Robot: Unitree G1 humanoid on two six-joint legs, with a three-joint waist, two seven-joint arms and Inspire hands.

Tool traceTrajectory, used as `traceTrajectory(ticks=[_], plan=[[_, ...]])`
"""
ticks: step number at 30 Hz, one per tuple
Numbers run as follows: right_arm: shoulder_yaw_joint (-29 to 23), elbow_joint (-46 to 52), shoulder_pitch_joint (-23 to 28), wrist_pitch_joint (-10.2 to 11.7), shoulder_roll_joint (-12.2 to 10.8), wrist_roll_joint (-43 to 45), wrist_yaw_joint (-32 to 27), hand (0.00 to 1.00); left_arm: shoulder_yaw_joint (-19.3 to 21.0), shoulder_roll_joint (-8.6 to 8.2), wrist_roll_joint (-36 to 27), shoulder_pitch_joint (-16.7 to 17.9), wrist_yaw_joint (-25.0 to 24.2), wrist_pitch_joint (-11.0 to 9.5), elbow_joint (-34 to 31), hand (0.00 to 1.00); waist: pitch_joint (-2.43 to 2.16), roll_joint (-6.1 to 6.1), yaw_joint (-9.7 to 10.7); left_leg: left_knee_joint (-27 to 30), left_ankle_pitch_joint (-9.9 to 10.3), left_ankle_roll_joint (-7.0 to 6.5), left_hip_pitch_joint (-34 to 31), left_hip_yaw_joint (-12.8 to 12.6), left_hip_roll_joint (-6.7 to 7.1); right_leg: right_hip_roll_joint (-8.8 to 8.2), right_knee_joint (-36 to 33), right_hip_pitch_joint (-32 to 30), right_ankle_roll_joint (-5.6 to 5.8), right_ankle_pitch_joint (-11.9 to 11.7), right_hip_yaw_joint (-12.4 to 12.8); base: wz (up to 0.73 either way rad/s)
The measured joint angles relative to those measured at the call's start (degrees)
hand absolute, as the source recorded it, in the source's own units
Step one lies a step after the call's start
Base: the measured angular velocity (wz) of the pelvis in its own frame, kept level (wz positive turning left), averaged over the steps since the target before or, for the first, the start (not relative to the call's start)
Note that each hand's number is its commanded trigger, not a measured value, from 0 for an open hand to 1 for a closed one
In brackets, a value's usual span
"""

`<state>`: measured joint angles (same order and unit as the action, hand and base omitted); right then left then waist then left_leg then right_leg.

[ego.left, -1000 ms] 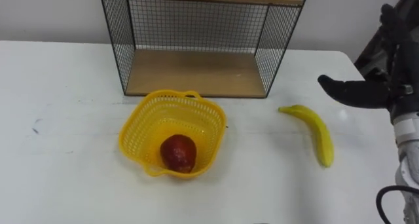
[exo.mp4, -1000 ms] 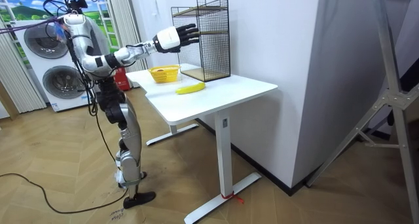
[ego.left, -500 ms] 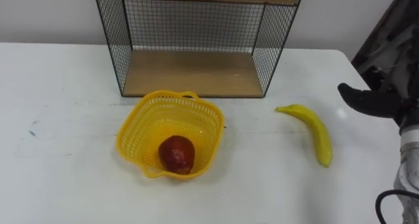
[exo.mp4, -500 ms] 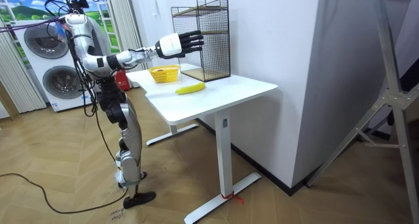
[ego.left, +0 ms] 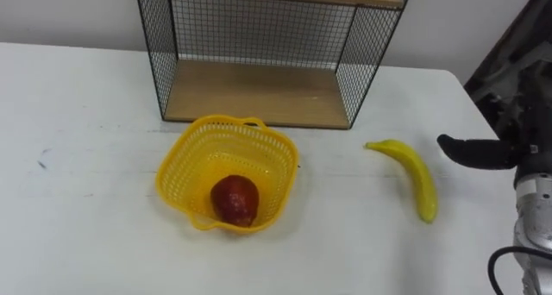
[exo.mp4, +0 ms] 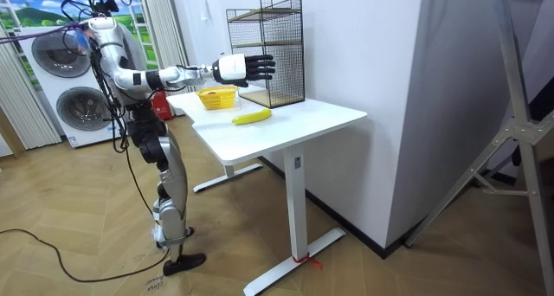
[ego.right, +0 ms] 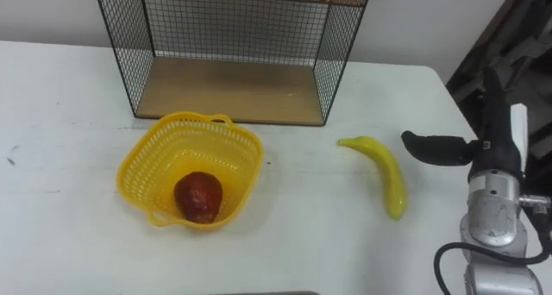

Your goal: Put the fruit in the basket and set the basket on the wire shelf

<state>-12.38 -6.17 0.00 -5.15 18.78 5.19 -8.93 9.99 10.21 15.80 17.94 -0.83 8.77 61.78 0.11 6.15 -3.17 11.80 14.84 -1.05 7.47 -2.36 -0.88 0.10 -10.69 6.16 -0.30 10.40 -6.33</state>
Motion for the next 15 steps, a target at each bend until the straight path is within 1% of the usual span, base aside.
traceTrajectory(ticks=[2, 6, 9, 13, 15], plan=[[0.25, -0.32, -0.47, -0.07, 0.0, -0.18, 1.48, 0.0, -0.01, -0.01, 0.03, -0.05, -0.01, 0.04, 0.0, 0.0, 0.02, 0.12, -0.55, 0.04, 0.0, 0.0, 0.22, 0.15, 0.0, -0.03, 0.0, 0.38, 0.0, 0.0, -0.2, 0.05], [1.87, -2.74, -3.36, -0.2, 0.0, -0.04, 4.06, 0.0, -0.01, 0.1, 0.03, -0.09, -0.15, 0.17, 0.01, 0.0, 0.11, -0.03, -0.43, 0.44, 0.01, 0.0, 0.19, 0.9, 0.05, -0.11, 0.08, 0.86, 0.0, 0.0, -0.82, 0.11], [2.83, -3.39, -3.55, -0.21, 0.0, 0.2, 5.85, 0.0, -0.04, 0.19, 0.03, -0.32, -0.83, 0.33, -0.01, 0.0, 0.25, -0.25, -0.56, 0.4, 0.01, 0.01, 0.1, 1.22, 0.04, -0.16, 0.08, 1.26, 0.0, 0.0, -1.55, 0.13], [3.27, -4.46, -3.66, -1.2, 0.0, 1.93, 7.25, 0.0, -0.05, 0.19, 0.04, -0.22, -1.41, 0.93, -0.01, 0.0, 0.42, -0.56, -0.73, 0.45, 0.0, 0.03, -0.05, 1.2, 0.08, -0.2, 0.1, 1.23, -0.01, 0.01, -1.56, 0.0], [3.29, -4.46, -3.66, -1.24, 0.0, 2.21, 7.26, 0.0, -0.06, 0.2, 0.02, -0.26, -1.7, 1.03, -0.01, 0.0, 0.43, -0.7, -0.93, 0.5, 0.0, 0.03, -0.15, 1.19, 0.14, -0.24, 0.18, 1.18, -0.01, 0.03, -1.54, 0.0]])
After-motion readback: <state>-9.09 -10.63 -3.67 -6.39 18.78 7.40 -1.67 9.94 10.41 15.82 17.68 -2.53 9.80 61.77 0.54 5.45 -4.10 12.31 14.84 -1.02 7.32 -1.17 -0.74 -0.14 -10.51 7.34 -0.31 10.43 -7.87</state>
